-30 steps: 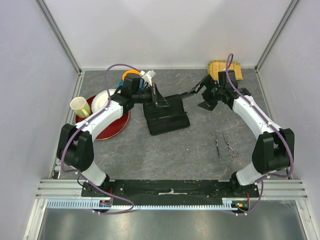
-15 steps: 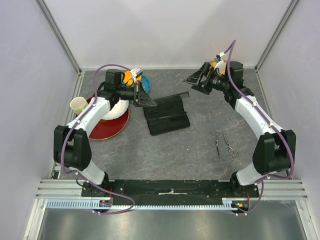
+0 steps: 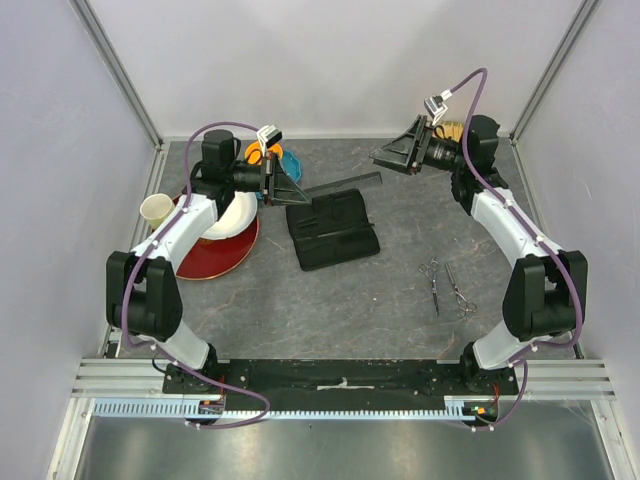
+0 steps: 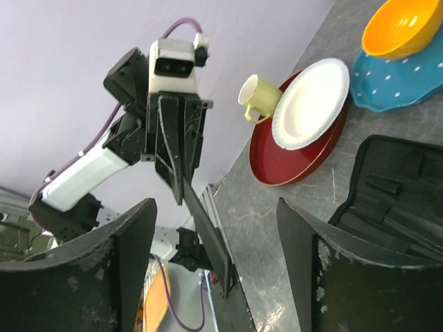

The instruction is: Sort the hair-cutting tools

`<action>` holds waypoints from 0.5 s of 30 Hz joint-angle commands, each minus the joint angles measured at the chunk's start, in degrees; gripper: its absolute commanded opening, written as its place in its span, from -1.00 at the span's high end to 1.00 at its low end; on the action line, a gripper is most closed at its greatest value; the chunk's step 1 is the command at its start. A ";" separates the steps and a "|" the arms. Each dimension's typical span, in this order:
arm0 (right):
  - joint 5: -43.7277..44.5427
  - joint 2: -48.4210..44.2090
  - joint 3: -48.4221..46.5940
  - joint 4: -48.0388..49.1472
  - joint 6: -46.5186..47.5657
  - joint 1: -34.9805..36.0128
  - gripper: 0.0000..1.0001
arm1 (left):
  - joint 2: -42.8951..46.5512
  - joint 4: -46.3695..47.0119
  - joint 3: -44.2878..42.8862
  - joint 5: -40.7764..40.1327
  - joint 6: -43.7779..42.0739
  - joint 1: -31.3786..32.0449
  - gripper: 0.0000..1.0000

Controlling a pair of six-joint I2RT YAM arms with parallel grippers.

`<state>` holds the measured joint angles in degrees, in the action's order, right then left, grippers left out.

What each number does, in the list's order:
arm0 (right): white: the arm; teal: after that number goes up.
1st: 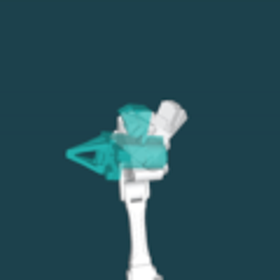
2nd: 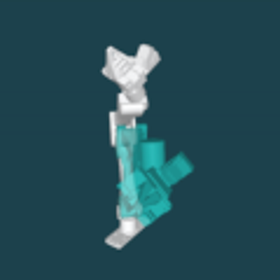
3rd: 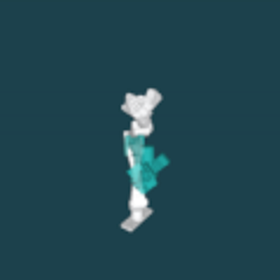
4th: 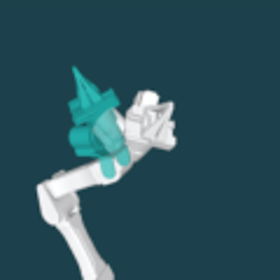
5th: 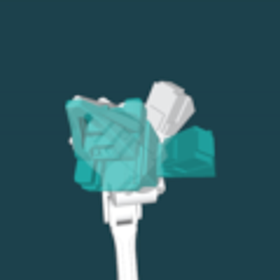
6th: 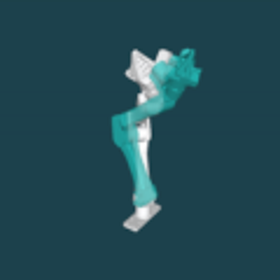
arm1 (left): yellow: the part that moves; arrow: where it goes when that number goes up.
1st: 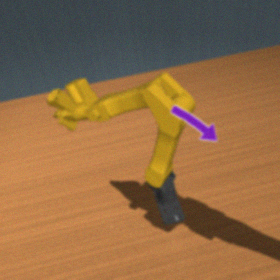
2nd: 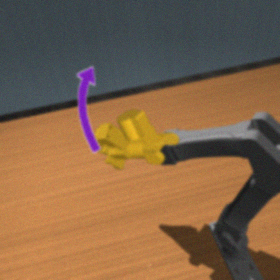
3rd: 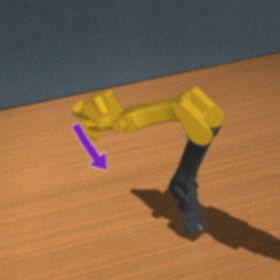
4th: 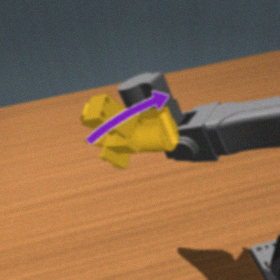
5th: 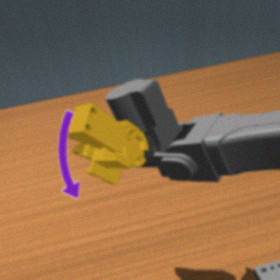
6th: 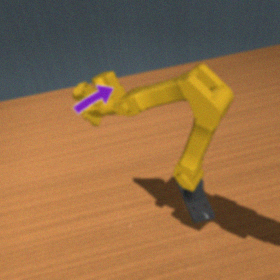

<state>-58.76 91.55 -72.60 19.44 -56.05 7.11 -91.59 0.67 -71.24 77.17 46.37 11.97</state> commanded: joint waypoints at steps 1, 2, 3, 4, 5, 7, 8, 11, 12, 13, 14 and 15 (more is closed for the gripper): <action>-4.43 -0.05 -3.51 -0.97 3.30 1.41 -0.48 | -1.13 3.46 -2.41 2.55 4.25 -0.54 0.96; -4.43 0.03 -4.04 -5.25 4.88 2.02 -0.44 | -1.57 3.46 -2.50 2.55 4.52 -0.54 0.95; -4.43 0.21 -4.48 -7.29 7.68 2.46 -0.33 | -1.66 3.55 -2.67 2.38 4.69 -0.54 0.95; -4.61 0.30 -5.00 -8.79 8.84 2.99 -0.29 | -1.83 3.64 -2.67 2.29 4.78 -0.54 0.95; -4.69 0.30 -5.18 -10.90 9.72 3.25 -0.26 | -2.01 3.64 -2.67 2.37 4.96 -0.54 0.95; -5.31 -0.05 -4.84 -11.44 10.61 3.69 -0.20 | -2.28 3.73 -2.85 2.29 4.87 -0.63 0.95; -5.40 -0.14 -4.66 -11.62 10.87 3.96 -0.18 | -2.45 3.73 -2.68 2.20 4.96 -0.72 0.95; -4.70 -0.05 -4.83 -15.46 13.06 4.05 -0.14 | -2.54 3.73 -2.24 2.46 4.70 -0.72 0.96; -4.43 -0.05 -4.92 -16.62 13.86 4.05 -0.14 | -2.37 3.73 -2.06 2.64 4.52 -0.80 0.95; -4.08 -0.05 -4.83 -17.41 15.00 4.05 -0.14 | -2.36 3.73 -1.97 2.73 4.35 -0.72 0.95; -4.34 -0.05 -4.66 -18.46 15.36 4.05 -0.14 | -2.19 3.73 -1.88 2.64 4.26 -0.89 0.95; -4.26 -0.23 -4.57 -18.65 15.53 4.05 -0.11 | -2.27 3.73 -1.62 2.55 4.26 -0.81 0.95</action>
<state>-62.11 91.70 -75.11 4.60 -45.01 11.11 -93.86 2.26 -71.53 77.97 49.43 11.60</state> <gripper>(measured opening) 0.570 0.046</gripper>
